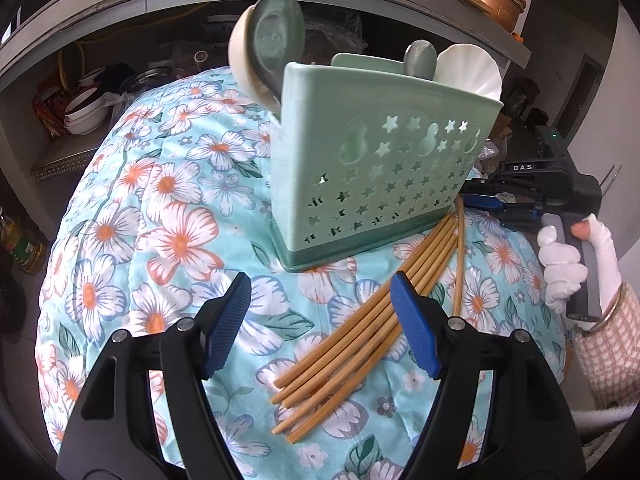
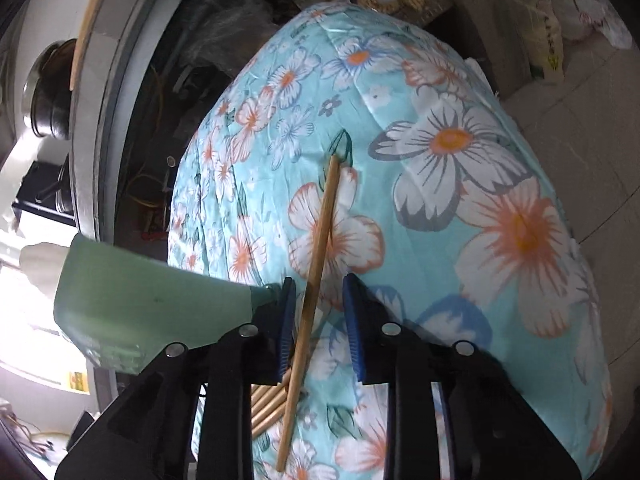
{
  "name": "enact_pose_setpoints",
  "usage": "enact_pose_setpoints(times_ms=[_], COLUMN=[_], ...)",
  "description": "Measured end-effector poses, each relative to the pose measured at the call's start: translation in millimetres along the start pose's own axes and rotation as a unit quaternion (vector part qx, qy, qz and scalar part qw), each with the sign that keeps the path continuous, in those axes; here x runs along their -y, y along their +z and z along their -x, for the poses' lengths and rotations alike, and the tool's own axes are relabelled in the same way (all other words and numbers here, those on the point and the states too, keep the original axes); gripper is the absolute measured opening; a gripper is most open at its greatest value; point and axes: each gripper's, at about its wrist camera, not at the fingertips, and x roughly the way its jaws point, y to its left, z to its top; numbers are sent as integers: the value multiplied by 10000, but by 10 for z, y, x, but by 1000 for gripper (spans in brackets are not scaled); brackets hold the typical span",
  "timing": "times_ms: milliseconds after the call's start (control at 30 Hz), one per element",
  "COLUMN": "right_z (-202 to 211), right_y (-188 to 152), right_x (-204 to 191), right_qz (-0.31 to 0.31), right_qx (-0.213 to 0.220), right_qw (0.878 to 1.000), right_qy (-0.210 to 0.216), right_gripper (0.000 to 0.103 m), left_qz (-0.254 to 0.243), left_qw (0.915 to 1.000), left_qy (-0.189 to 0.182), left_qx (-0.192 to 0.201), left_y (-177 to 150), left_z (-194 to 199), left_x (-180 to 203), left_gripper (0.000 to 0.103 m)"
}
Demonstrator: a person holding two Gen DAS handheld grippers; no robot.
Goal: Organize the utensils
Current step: 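Move the right tool to the bamboo chopsticks and close on one chopstick, then lift the chopstick with the right tool while the left tool reaches the chopstick bundle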
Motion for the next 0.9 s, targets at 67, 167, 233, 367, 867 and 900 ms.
enact_pose_setpoints(times_ms=[67,167,233,367,867,900], right_z=[-55,-108,-131,-68,326,321], right_y=[45,94,102,28,-884,-900], right_x=[-12,-48,-45,0,326,333], right_qz=[-67,-81,-129,-164,-333,-328], right_qx=[-14,-37,-40,-94,-456,-434], right_qw=[10000,9999,9999,9998,9980,9981], right_qy=[22,-48,-94,4,285,296], right_gripper=[22,16,9,9,8,8], left_qz=[33,49,43,1,-2023,-2333], left_qw=[10000,10000,10000,10000,9786,9712], left_qy=[4,4,2,13,369,490], left_qx=[0,13,25,51,9,23], left_y=[-6,-13,-16,-27,-373,-424], left_z=[6,20,31,65,-10,-47], left_x=[-26,-39,-35,-26,646,742], left_gripper=[68,68,68,68,56,54])
